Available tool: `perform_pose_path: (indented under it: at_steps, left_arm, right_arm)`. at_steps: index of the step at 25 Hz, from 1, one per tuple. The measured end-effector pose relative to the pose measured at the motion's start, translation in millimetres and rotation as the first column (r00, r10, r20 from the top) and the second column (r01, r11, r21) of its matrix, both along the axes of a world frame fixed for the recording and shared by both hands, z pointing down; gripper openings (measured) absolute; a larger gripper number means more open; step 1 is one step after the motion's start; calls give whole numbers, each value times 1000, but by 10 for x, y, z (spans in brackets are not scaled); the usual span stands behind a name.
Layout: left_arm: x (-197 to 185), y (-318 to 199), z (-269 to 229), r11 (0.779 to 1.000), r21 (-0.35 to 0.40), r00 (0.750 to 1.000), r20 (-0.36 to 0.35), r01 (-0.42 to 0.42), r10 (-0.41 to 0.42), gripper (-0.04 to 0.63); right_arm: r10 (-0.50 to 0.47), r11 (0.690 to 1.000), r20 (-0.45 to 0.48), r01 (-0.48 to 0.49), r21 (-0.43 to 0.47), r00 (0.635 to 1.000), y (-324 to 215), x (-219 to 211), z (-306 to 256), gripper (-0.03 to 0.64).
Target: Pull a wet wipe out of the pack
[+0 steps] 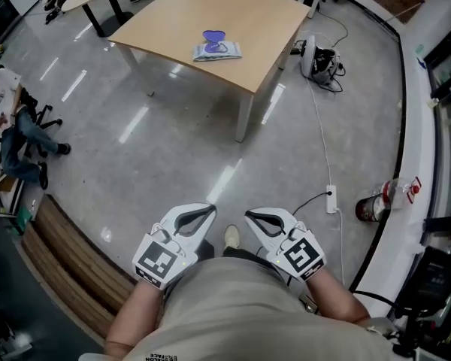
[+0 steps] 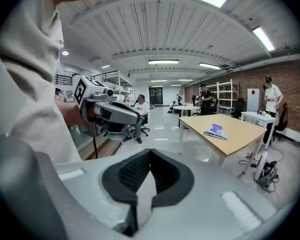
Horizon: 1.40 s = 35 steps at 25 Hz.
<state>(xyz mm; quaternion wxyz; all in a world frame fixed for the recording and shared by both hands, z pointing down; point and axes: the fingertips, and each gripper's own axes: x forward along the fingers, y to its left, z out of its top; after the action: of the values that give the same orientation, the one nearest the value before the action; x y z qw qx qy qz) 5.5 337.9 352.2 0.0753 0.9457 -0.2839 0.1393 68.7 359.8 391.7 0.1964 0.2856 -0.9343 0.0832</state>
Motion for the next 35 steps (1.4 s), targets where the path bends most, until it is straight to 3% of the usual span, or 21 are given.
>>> perform_pose_path:
  at_steps: [10, 17, 26, 35]
  left_arm:
    - [-86, -973, 154, 1000, -24, 1000, -15, 11, -11, 6]
    - [-201, -1921, 202, 998, -27, 998, -29, -63, 62, 6]
    - [-749, -3026, 142, 991, -2, 991, -12, -132, 132, 6]
    - [-1237, -3760, 352, 994, -24, 994, -12, -111, 111, 6]
  right_arm:
    - [7, 1000, -5, -7, 0, 1000, -981, -47, 95, 3]
    - [75, 997, -32, -75, 2, 997, -1897, -201, 46, 3]
    - [170, 985, -25, -170, 14, 985, -3061, -760, -113, 3]
    - [163, 987, -50, -163, 5, 985, -3754, -1239, 26, 3]
